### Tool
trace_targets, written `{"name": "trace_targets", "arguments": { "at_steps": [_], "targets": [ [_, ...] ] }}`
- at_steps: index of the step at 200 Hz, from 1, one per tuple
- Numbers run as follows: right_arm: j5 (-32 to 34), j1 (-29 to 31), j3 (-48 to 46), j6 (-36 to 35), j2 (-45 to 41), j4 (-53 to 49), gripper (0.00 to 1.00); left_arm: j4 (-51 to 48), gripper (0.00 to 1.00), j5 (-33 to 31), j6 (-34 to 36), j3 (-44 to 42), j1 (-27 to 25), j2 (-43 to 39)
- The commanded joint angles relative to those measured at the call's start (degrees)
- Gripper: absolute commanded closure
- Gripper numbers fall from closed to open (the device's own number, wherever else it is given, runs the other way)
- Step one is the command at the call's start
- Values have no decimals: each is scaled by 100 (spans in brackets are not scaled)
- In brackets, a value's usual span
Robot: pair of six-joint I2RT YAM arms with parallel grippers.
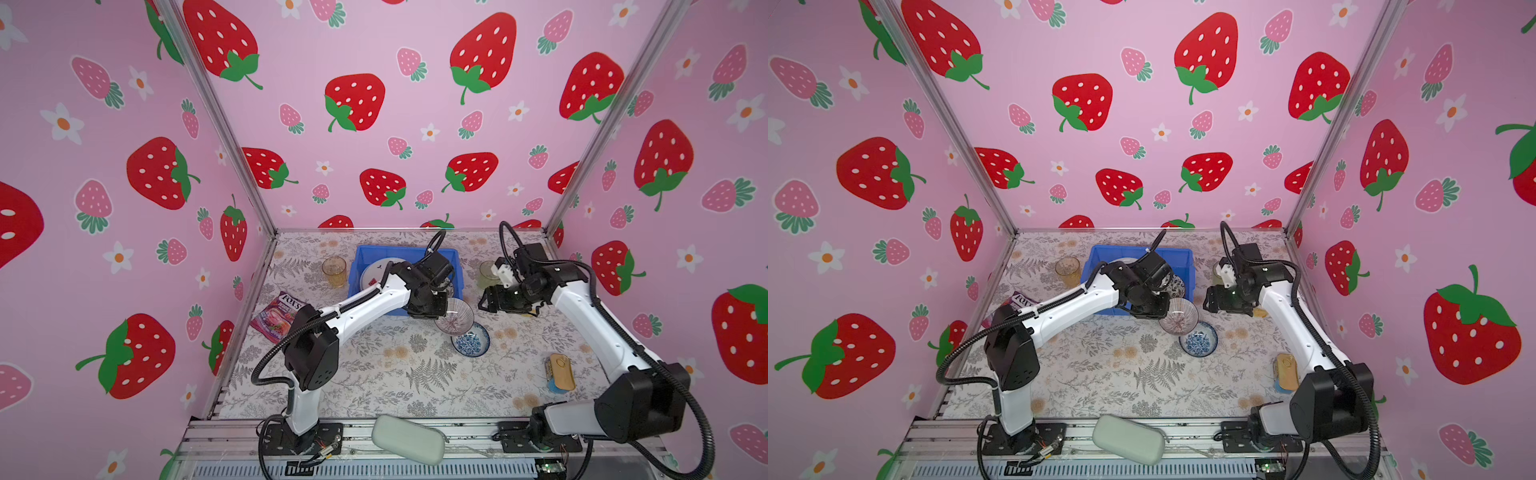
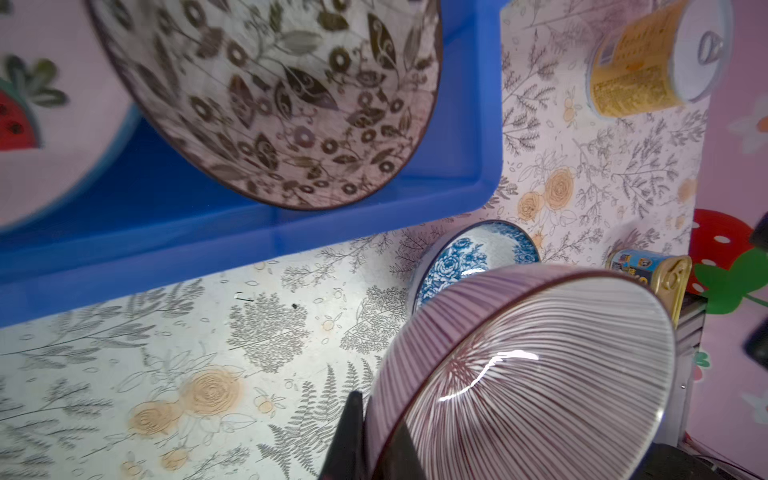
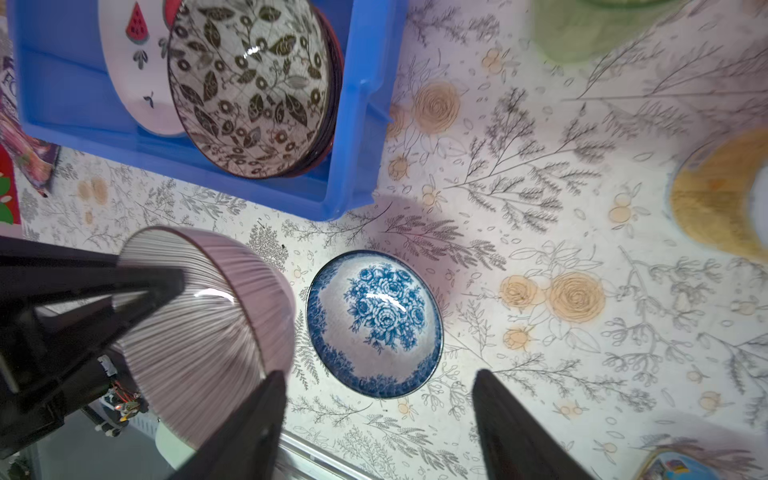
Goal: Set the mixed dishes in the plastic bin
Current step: 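Carry the purple-striped bowl over the bin with left gripper while right opens and withdraws, then lower the purple-striped bowl into the bin onto the stacked bowls, open left gripper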
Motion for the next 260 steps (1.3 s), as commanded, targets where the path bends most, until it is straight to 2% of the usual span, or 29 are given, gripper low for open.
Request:
{"name": "trace_targets", "arguments": {
  "at_steps": [1,10,42,111,148,260],
  "targets": [
    [-167,-238,200,-206,85,-32,13,-299,100,-293,295,618,220,-291],
    [-220,-316,190,-197,85,31,0,-350,100,-305,373,738,313,-262],
    [-523,-422,55,-144,122,193,1,-427,100,-288,643,1145,633,-32],
    [-646,-468,-480,-81,41,481,1,-619,100,-28,1129,2027,1225,838],
    [-619,-504,-582,-117,86,514,1,-537,100,330,1160,2169,1260,1160],
    [-636,-587,-887,-210,217,688,1,-354,100,574,1028,2325,1258,1763]
  ]
}}
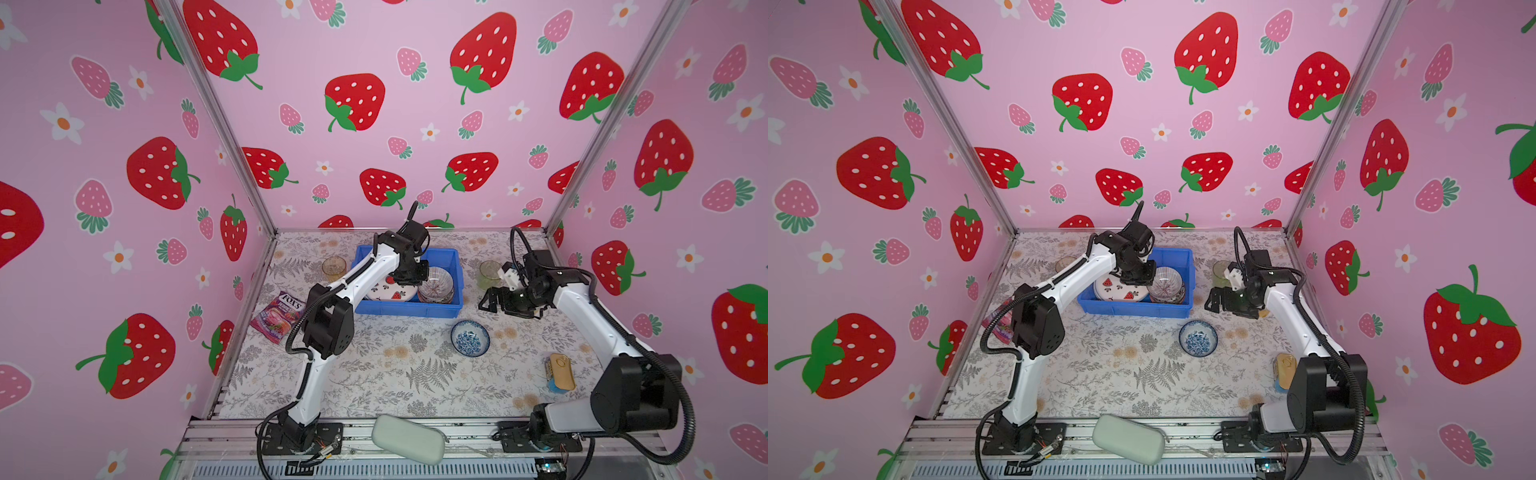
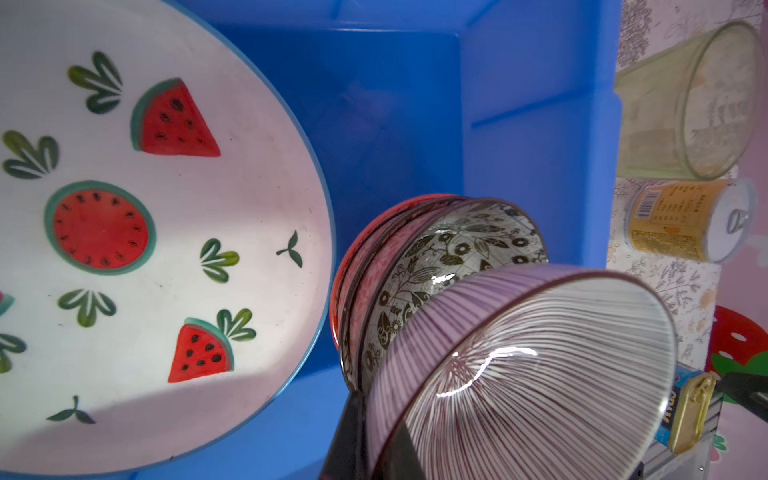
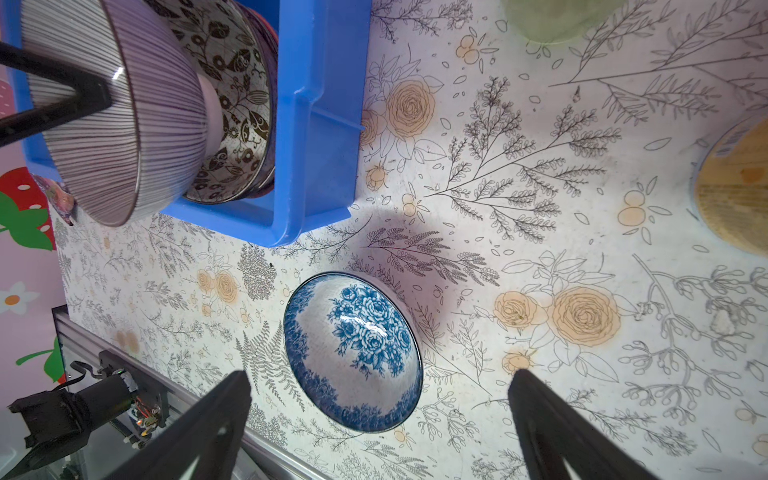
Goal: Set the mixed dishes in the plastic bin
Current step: 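Lower the purple-striped bowl into the bin onto the stacked bowls, open left gripper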
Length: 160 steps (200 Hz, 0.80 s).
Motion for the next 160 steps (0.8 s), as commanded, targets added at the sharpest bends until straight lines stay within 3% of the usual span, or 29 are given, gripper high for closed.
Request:
{"name": "trace_targets", "arguments": {
  "at_steps": [1,72,77,107,160],
  "targets": [
    [-83,-63,-112,-142,38,40,1,93,100,185,-23,351,-20,45],
    [-101,-99,-184,-184,108,84,1,149,95,258,-68,422,-24,192],
    [-99,-99,-180,-184,116,92,1,156,90,260,-77,418,-25,202],
    [-114,-104,-224,-179,121,119,1,158,82,285,-86,420,-25,232],
    [-132,-113,-259,-184,126,149,1,150,71,314,-114,373,-32,224]
  ]
}}
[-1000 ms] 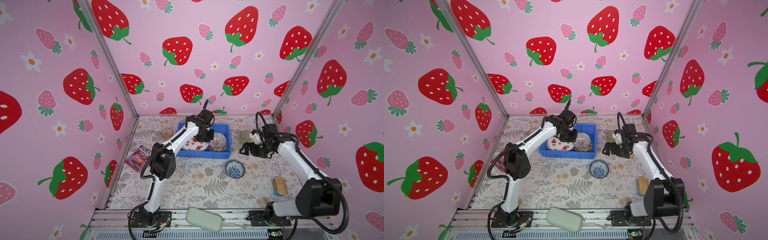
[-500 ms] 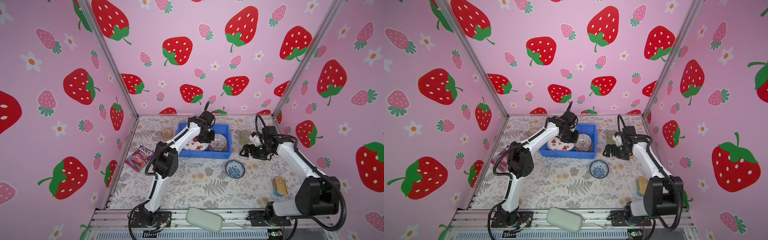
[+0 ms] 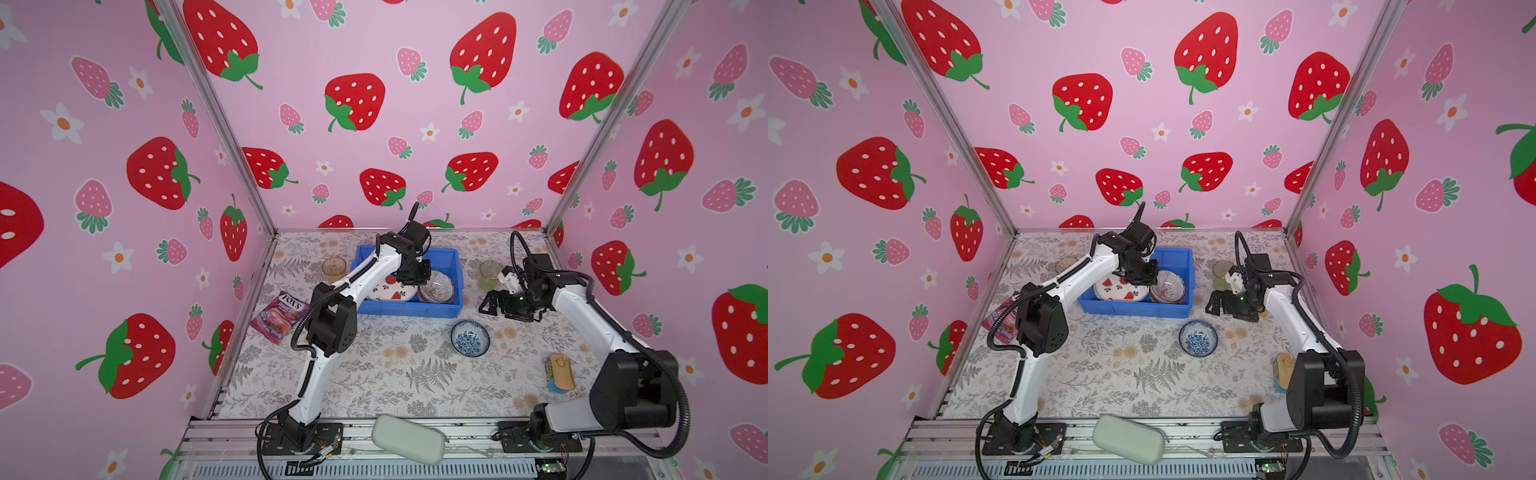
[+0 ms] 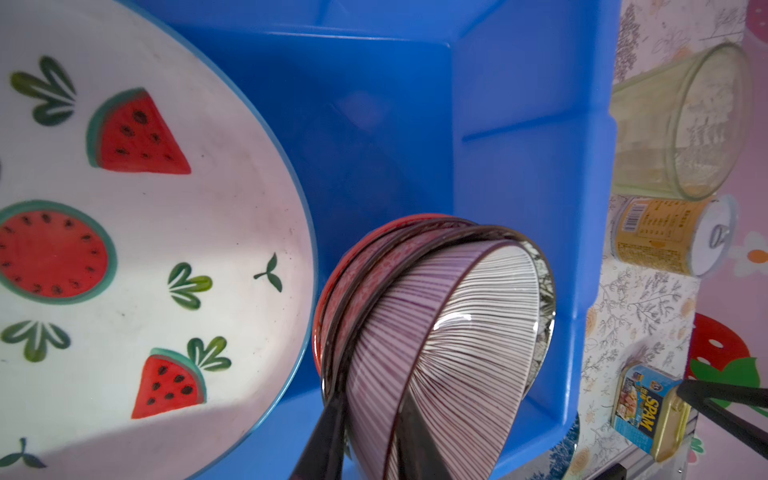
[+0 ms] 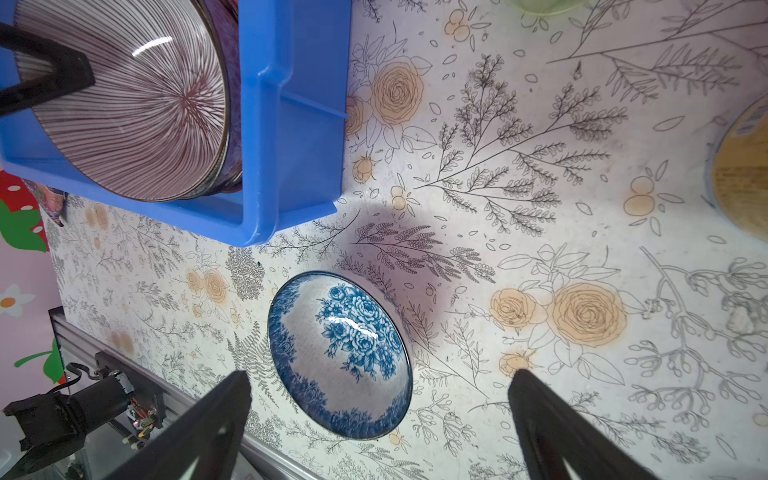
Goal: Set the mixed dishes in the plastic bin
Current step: 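Lower the purple-striped bowl into the bin onto the stacked bowls, open left gripper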
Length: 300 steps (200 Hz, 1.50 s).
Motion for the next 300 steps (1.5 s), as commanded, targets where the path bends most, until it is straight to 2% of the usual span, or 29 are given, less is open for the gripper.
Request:
{"name": "trace_targets", "arguments": {
  "at_steps": [1,64,134,300],
  "targets": [
    [-91,-39,-47,-157,45,-10,1,-2,71,136,-21,224,-32,30],
    [-117,-47,-64,-185,64,7,1,-79,59,98,8,201,-77,-311],
    [-152,-45,-91,-193,71,46,1,57,58,113,-55,-36,-110,-712],
    [-130,-45,-194,-166,86,92,1,699,59,437,-310,-889,-145,-617]
  ]
}}
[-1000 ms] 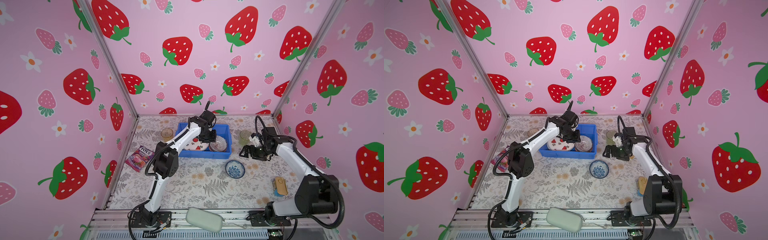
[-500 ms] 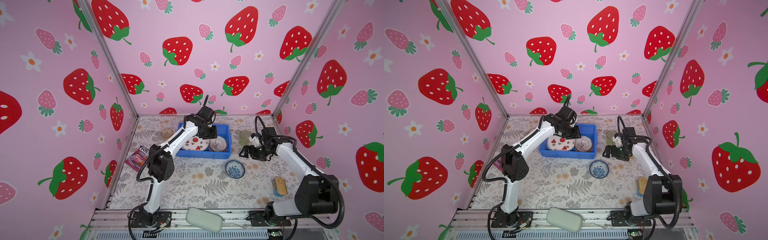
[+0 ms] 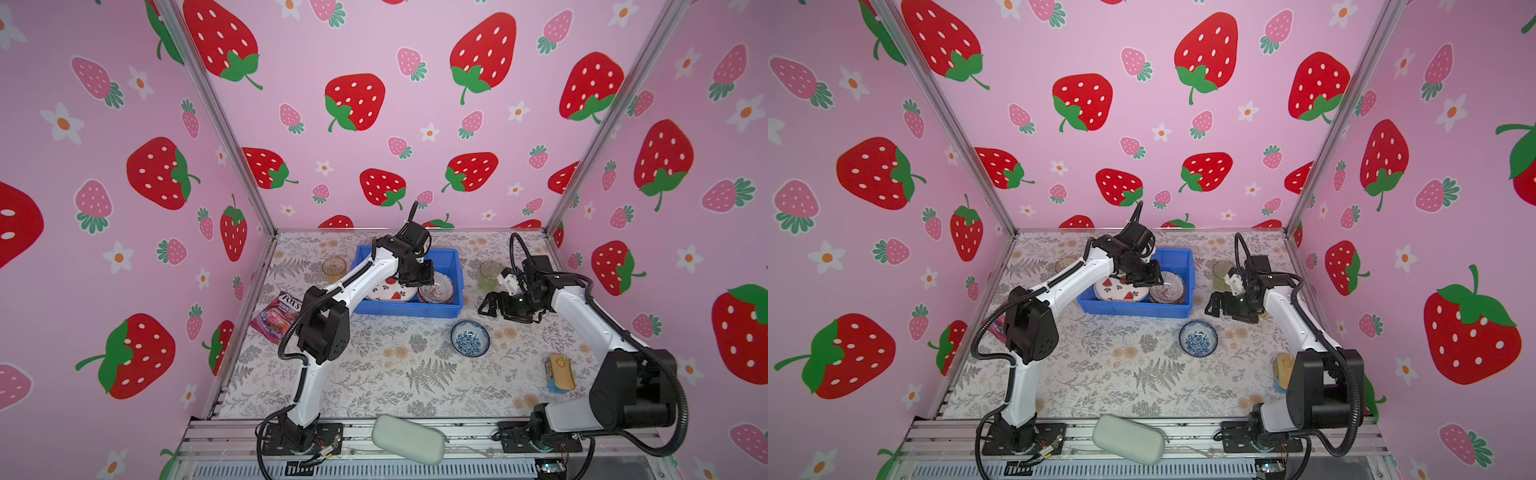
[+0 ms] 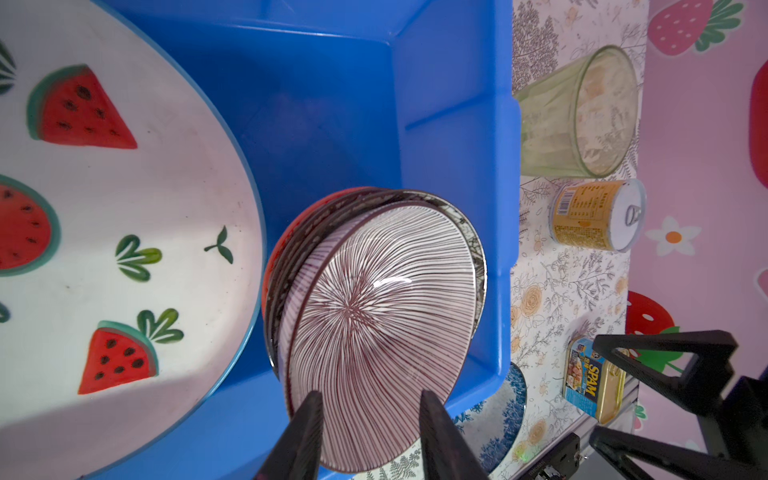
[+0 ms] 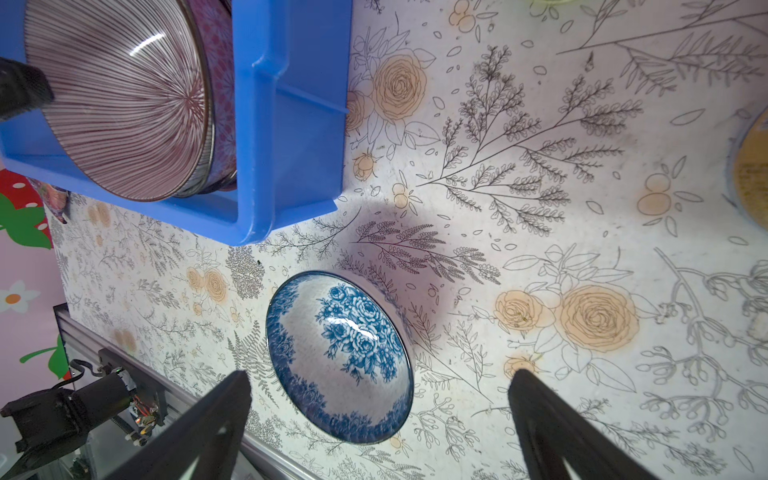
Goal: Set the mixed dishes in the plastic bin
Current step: 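Lower the purple-striped bowl into the bin onto the stacked bowls, open left gripper, then grip the blue-floral bowl rim with the right gripper while left draws back from the bin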
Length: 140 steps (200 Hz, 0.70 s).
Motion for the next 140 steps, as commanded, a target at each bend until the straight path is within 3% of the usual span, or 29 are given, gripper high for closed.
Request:
{"name": "trace_targets", "arguments": {
  "at_steps": [1,140],
  "targets": [
    [-51,-29,-75,-149,76,-3,1,104,59,99,-79,-86,-41,22],
    [208,-32,-538,-38,49,253,0,438,58,181,-210,-374,-75,93]
  ]
}}
